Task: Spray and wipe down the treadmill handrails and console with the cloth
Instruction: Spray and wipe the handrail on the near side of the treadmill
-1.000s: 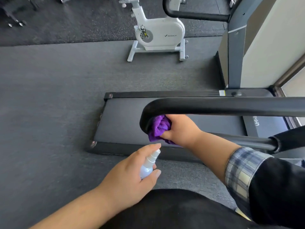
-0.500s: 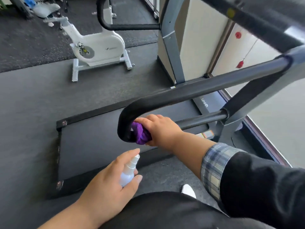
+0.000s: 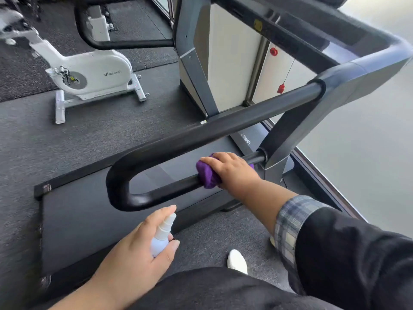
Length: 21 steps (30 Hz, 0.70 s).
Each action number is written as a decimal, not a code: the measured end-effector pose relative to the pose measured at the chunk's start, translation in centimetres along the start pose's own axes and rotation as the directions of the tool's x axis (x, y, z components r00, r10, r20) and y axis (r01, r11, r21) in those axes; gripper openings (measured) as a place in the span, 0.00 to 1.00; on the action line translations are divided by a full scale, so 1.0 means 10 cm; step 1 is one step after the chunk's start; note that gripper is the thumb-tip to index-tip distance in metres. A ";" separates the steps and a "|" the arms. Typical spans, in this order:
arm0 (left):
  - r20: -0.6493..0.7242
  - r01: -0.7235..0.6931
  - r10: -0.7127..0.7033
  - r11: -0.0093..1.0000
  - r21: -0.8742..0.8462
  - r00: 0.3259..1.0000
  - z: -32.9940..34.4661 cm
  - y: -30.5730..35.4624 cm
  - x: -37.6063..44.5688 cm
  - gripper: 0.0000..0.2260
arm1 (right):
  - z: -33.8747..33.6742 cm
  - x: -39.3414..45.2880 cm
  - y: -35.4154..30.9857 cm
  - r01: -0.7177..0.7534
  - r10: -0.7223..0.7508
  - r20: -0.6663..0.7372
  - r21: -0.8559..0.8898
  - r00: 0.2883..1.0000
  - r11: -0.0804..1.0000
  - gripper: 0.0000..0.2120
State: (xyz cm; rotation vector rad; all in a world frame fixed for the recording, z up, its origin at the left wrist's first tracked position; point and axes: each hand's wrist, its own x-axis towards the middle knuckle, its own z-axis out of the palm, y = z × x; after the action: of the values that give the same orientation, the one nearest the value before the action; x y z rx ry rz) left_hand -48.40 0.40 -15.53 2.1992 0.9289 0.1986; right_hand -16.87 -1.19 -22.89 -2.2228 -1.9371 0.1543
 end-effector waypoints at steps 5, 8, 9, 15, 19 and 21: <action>-0.049 0.100 -0.101 0.995 -0.018 0.994 0.10 0.14 0.16 0.26 | -0.14 -0.13 0.58 -0.030 0.033 0.044 -0.065 0.998 0.997 0.41; -0.096 0.187 -0.187 0.982 -0.017 0.978 0.17 0.21 0.26 0.25 | -0.19 -0.18 0.86 -0.054 0.059 0.053 -0.093 0.997 0.994 0.42; -0.110 0.221 -0.222 0.975 -0.025 0.969 0.18 0.23 0.31 0.24 | -0.21 -0.21 0.92 -0.055 0.060 0.054 -0.090 0.997 0.994 0.43; -0.222 0.407 -0.402 0.913 -0.026 0.888 0.30 0.25 0.56 0.26 | -0.26 -0.35 0.66 0.076 -0.022 -0.217 0.245 0.976 0.966 0.39; -0.251 0.474 -0.448 0.879 0.053 0.858 0.42 0.22 0.74 0.26 | -0.24 -0.39 0.19 0.276 -0.245 -0.127 0.435 0.961 0.857 0.31; -0.267 0.496 -0.451 0.858 0.132 0.852 0.47 0.22 0.81 0.24 | -0.22 -0.41 0.11 0.327 -0.343 -0.062 0.497 0.937 0.804 0.27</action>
State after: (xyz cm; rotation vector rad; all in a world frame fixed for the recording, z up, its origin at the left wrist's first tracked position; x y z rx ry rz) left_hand -39.42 2.15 -18.53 2.0661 1.6567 0.1252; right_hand -15.98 -5.56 -21.11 -1.5292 -1.9828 0.5705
